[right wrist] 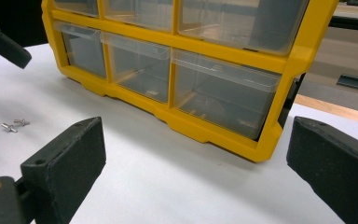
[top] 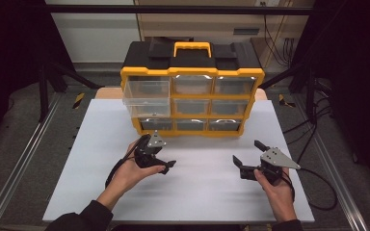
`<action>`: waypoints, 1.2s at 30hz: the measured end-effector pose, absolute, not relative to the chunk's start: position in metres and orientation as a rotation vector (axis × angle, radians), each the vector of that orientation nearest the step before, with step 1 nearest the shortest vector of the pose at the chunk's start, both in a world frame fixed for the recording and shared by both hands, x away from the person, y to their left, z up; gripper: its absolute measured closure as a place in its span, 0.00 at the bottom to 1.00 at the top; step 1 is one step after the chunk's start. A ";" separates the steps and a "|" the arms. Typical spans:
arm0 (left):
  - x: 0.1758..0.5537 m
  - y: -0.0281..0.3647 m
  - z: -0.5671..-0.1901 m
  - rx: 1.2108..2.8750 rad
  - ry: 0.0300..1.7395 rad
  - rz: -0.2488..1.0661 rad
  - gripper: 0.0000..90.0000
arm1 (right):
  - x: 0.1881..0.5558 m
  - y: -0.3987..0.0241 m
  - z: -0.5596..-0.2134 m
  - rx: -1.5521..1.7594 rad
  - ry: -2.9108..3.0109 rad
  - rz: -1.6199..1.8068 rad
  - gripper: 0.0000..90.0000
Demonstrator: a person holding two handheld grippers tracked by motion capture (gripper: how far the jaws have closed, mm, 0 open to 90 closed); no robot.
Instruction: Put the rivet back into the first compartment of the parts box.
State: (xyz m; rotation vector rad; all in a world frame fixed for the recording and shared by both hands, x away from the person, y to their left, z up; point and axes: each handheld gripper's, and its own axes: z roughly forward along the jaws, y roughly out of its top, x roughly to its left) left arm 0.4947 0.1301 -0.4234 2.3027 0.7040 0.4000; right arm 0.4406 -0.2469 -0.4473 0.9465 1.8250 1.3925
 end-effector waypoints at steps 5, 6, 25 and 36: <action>0.496 0.129 -0.428 2.311 0.745 0.375 0.23 | 0.441 -0.247 -0.447 0.945 1.826 1.391 0.05; 0.497 0.129 -0.429 2.314 0.749 0.371 0.25 | 0.441 -0.247 -0.447 0.946 1.828 1.392 0.05; 0.512 0.126 -0.439 2.378 0.827 0.308 0.44 | 0.441 -0.246 -0.448 0.946 1.835 1.389 0.05; 0.513 0.123 -0.447 2.419 0.838 0.297 0.50 | 0.441 -0.246 -0.448 0.946 1.836 1.390 0.05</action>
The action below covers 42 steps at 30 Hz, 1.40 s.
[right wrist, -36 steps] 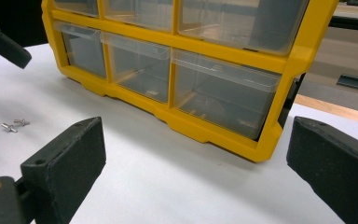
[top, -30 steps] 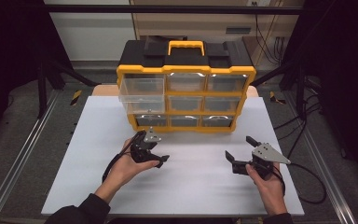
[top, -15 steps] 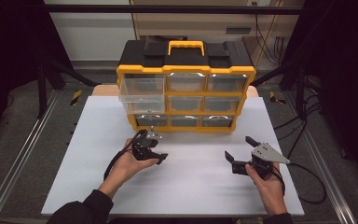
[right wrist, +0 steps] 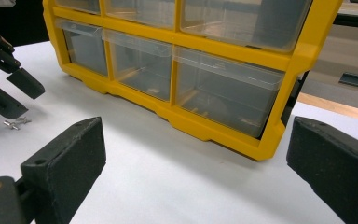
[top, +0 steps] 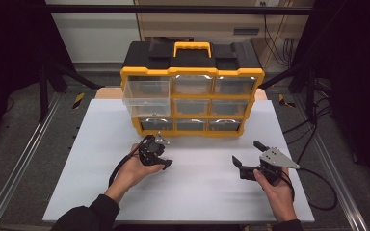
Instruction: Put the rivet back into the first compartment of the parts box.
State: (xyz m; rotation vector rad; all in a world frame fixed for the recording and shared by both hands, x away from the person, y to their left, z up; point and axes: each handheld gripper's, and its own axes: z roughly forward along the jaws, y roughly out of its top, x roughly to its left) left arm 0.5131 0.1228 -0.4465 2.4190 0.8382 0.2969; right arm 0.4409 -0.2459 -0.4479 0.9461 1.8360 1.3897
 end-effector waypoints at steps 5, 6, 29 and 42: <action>0.514 0.122 -0.449 2.413 0.851 0.293 0.55 | 0.441 -0.246 -0.448 0.943 1.837 1.387 0.05; 0.514 0.122 -0.449 2.422 0.855 0.291 0.57 | 0.441 -0.245 -0.448 0.943 1.837 1.386 0.05; 0.513 0.122 -0.457 2.474 0.869 0.268 0.83 | 0.441 -0.245 -0.449 0.940 1.841 1.386 0.05; 0.512 0.125 -0.458 2.454 0.869 0.275 0.90 | 0.441 -0.245 -0.449 0.942 1.841 1.387 0.05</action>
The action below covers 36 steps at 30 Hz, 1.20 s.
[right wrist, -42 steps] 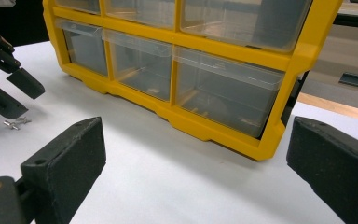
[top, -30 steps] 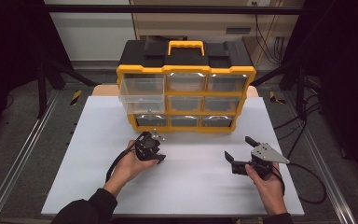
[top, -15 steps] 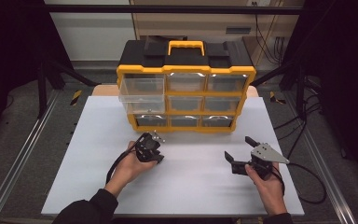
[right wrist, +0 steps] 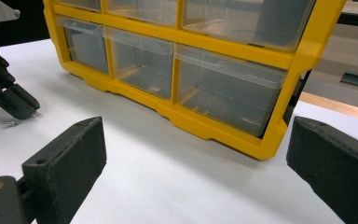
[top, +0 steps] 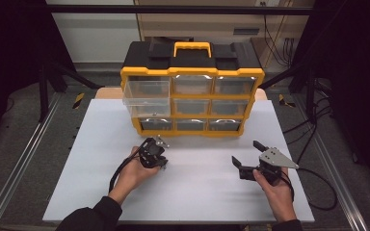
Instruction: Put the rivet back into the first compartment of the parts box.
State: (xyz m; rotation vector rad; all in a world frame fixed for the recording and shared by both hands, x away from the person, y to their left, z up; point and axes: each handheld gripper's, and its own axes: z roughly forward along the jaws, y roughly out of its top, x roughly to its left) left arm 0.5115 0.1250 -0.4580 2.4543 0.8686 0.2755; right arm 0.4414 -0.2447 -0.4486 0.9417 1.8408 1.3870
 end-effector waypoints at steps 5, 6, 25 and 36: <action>0.510 0.127 -0.451 2.405 0.866 0.296 0.90 | 0.441 -0.244 -0.449 0.942 1.845 1.383 0.05; 0.510 0.127 -0.451 2.405 0.866 0.296 0.90 | 0.441 -0.244 -0.449 0.942 1.845 1.383 0.05; 0.468 0.122 -0.399 2.262 0.705 0.400 0.90 | 0.442 -0.244 -0.450 0.940 1.860 1.361 0.05; 0.459 0.115 -0.361 2.236 0.582 0.443 0.90 | 0.442 -0.243 -0.451 0.943 1.863 1.357 0.05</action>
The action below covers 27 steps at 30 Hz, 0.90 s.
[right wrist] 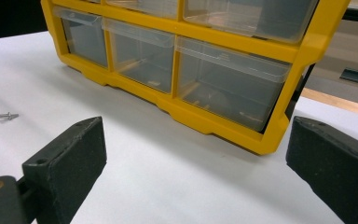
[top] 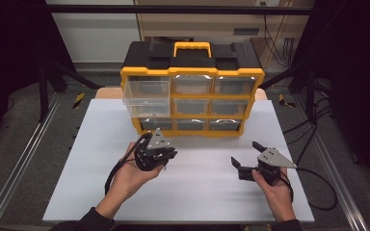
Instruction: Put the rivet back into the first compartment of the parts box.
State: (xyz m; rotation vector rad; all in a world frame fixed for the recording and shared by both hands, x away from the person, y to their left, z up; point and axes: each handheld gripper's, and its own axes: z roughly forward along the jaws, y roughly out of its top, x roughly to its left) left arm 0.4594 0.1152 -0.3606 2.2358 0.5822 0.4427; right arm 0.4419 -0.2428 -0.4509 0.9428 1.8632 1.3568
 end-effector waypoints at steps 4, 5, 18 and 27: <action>0.476 0.120 -0.335 2.311 0.266 0.674 0.90 | 0.442 -0.242 -0.451 0.940 1.863 1.362 0.05; 0.477 0.119 -0.332 2.311 0.251 0.673 0.90 | 0.442 -0.242 -0.451 0.942 1.861 1.363 0.05; 0.467 0.115 -0.291 2.245 0.262 0.701 0.90 | 0.442 -0.242 -0.451 0.944 1.861 1.366 0.06; 0.464 0.120 -0.265 2.179 0.273 0.715 0.90 | 0.442 -0.242 -0.451 0.940 1.858 1.366 0.06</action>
